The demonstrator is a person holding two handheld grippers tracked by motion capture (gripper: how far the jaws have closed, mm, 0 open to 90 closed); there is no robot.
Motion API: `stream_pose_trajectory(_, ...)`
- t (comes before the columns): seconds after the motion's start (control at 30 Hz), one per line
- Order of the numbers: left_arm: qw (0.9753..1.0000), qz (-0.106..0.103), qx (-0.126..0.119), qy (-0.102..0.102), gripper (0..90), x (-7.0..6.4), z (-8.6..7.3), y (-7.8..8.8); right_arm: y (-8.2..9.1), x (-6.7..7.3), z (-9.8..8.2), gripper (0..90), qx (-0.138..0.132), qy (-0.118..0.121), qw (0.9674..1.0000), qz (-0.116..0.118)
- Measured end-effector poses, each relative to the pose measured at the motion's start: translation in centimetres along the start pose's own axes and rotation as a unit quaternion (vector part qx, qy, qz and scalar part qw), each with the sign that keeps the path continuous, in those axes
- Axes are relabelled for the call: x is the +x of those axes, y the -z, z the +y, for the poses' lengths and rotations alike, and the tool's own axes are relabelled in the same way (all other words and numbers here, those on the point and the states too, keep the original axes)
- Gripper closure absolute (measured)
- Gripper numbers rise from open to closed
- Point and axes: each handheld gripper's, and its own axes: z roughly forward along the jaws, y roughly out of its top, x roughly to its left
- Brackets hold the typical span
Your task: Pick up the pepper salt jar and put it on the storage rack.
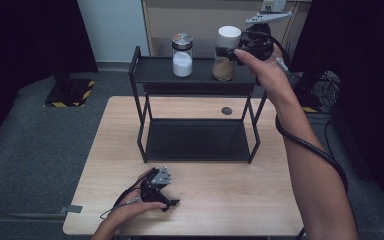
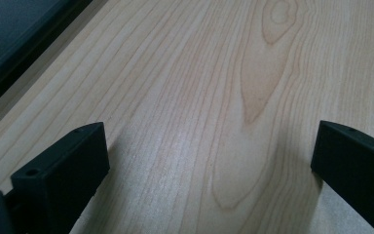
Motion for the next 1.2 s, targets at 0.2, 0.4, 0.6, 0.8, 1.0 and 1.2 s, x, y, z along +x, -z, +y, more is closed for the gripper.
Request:
stream_pose_trajectory(0.2,1.0000,0.000,0.000,0.000,0.0,0.0,0.0,0.0,0.0,0.1,0.0,35.9,0.001,0.002,1.0000,-0.001)
stream_pose_trajectory(0.4,1.0000,0.000,0.000,0.000,0.0,0.0,0.0,0.0,-0.1,0.2,0.0,35.4,0.003,0.004,1.0000,-0.004)
stream_pose_trajectory(0.6,1.0000,0.000,0.000,0.000,0.0,0.0,0.0,0.0,0.0,0.5,0.2,26.6,0.009,0.008,0.9999,-0.007)
stream_pose_trajectory(0.8,1.0000,0.000,0.000,0.000,0.0,0.0,0.0,0.0,0.8,1.4,0.4,13.2,0.014,0.020,0.9994,-0.023)
stream_pose_trajectory(1.0,1.0000,0.000,0.000,0.000,0.0,0.0,0.0,0.0,2.5,1.7,0.0,6.9,0.007,0.020,0.9995,-0.024)
stream_pose_trajectory(1.2,1.0000,0.000,0.000,0.000,0.0,0.0,0.0,0.0,4.3,2.1,-0.9,5.7,-0.005,0.016,0.9996,-0.024)
